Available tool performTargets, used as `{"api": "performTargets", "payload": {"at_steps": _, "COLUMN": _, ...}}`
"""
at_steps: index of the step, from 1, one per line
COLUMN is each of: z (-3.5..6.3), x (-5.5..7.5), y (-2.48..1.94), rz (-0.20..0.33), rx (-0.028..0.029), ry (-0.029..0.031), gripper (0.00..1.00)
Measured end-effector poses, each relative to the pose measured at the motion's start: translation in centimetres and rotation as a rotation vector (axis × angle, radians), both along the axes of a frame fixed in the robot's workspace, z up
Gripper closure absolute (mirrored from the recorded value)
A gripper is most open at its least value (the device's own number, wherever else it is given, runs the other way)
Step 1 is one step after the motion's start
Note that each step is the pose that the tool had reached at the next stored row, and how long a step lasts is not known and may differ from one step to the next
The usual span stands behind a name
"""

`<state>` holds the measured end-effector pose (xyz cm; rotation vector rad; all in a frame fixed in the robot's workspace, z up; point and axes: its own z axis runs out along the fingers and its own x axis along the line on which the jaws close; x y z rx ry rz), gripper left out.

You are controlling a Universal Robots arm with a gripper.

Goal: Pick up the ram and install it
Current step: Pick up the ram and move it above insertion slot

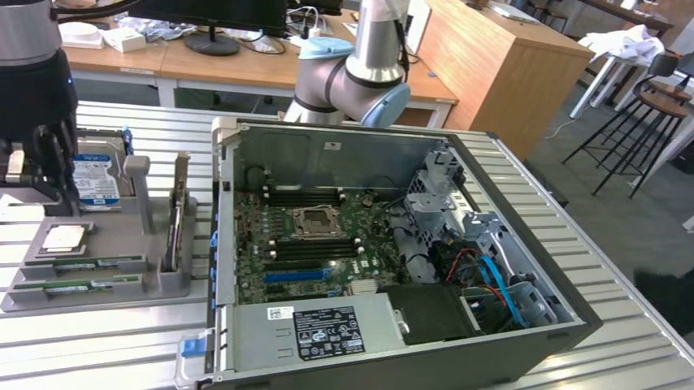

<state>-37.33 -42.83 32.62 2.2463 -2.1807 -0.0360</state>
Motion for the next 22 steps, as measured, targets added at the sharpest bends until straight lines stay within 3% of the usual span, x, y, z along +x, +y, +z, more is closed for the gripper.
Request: {"api": "performTargets", "payload": {"at_steps": 22, "z": -3.51, "x": 0.0, "y": 0.00, "rz": 0.000, "rx": 0.0000, "ry": 0.0000, "gripper": 0.70}}
